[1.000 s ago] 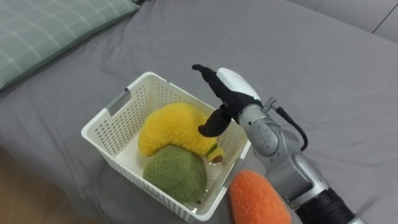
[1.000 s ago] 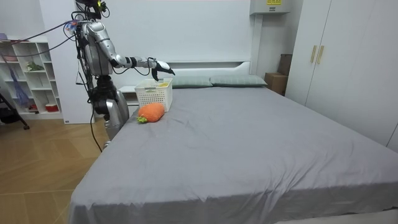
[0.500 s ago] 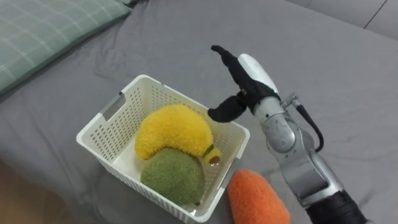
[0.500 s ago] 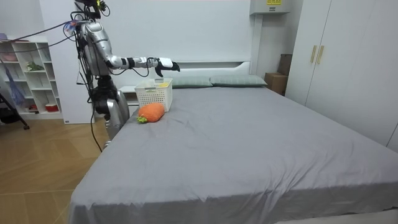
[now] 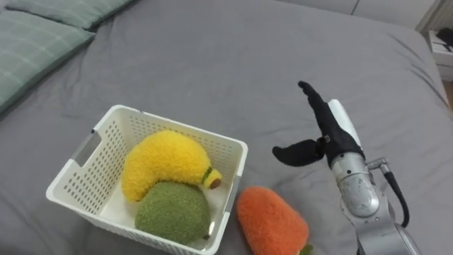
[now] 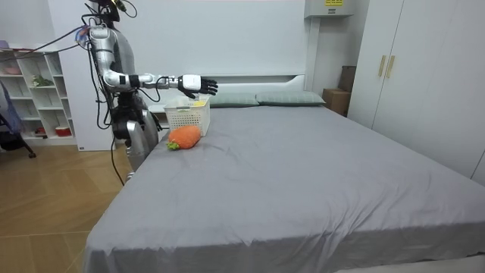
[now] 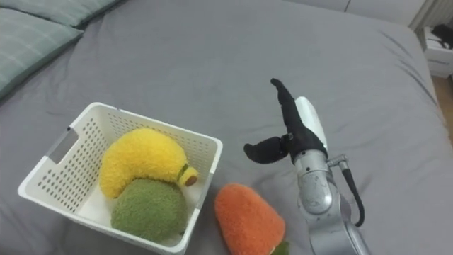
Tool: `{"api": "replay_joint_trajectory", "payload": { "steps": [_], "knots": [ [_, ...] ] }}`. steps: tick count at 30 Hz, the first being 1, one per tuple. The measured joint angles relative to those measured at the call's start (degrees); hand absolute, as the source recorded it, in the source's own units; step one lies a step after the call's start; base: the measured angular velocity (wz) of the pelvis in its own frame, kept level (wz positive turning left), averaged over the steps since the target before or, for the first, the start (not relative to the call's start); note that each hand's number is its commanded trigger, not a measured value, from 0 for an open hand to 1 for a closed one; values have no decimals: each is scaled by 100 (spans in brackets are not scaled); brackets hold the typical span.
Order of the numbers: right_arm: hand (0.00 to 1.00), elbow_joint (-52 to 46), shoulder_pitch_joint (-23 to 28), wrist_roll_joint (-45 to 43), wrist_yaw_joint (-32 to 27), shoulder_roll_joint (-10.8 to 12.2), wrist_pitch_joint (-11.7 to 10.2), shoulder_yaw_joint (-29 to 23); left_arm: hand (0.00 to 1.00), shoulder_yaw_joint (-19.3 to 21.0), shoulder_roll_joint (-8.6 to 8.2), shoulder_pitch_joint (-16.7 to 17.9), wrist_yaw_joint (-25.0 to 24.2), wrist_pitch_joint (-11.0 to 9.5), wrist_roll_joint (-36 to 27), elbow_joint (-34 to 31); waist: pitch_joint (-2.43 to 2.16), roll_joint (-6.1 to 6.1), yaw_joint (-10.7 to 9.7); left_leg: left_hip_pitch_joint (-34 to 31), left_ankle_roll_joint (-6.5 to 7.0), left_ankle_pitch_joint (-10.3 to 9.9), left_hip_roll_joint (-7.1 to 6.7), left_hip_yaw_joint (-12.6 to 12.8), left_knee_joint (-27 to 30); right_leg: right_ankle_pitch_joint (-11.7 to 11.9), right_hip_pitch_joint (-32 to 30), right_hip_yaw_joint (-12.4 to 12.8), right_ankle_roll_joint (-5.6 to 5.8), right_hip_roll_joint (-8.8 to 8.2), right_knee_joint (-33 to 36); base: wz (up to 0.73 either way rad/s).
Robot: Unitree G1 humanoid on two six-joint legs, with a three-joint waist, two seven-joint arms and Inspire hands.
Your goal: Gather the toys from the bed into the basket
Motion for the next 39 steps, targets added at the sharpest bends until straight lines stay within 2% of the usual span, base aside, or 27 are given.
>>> {"api": "replay_joint_trajectory", "payload": {
  "steps": [4, 11, 16, 21, 25, 31, 37, 39],
  "knots": [
    [0, -5, 299, 1, -13, -28, -54, -21, 0, -7, 1, 58, 32, -31, -5, 13, -11, -1, -43, 120, -7, -7, 13, 83, -14, 0, 43, 111, -1, 25, 6, -14],
    [0, 282, 653, -22, -94, -32, -63, -224, 0, -11, -4, 108, 176, -99, 12, 153, 7, 23, -130, 137, 6, -62, 34, 205, -15, 6, 21, 266, -1, 29, 19, -9],
    [0, 309, 889, -51, -99, -24, -102, -217, 0, -75, -21, 143, 241, -150, 8, 41, 11, 26, -175, 135, 7, -70, 31, 206, -14, 4, 22, 266, 2, 30, -12, -1],
    [0, 514, 1010, -59, 101, -23, -108, -200, 0, -279, -18, 139, 280, -202, -19, 13, 14, 27, -192, 65, 13, -74, 18, 196, -10, 2, 3, 247, 13, 24, -91, 1],
    [0, 523, 1049, -69, 268, -23, -108, -168, 0, -290, -15, 138, 279, -229, -157, 13, 19, 28, -184, 66, 23, -96, 16, 197, -13, 0, -3, 242, 16, 23, -107, 0],
    [0, 801, 1106, -106, 465, -11, -85, 54, 0, -290, -10, 162, 276, -228, -272, 14, 15, 12, -198, 35, 42, -123, 2, 150, -10, -2, 2, 140, 24, 30, -109, 3],
    [0, 1316, 1159, -96, 695, -1, -48, 435, 0, -289, -4, 156, 265, -223, -284, 18, 26, 20, -130, 40, 53, -136, 2, 150, -10, 0, 17, 174, 26, 15, -96, 0],
    [0, 1568, 1149, -101, 777, 80, -51, 474, 0, -287, -4, 164, 256, -224, -268, 59, 29, 27, -124, 48, 53, -139, 1, 144, -4, 1, 35, 176, 27, 12, -90, 0]
  ]
}}
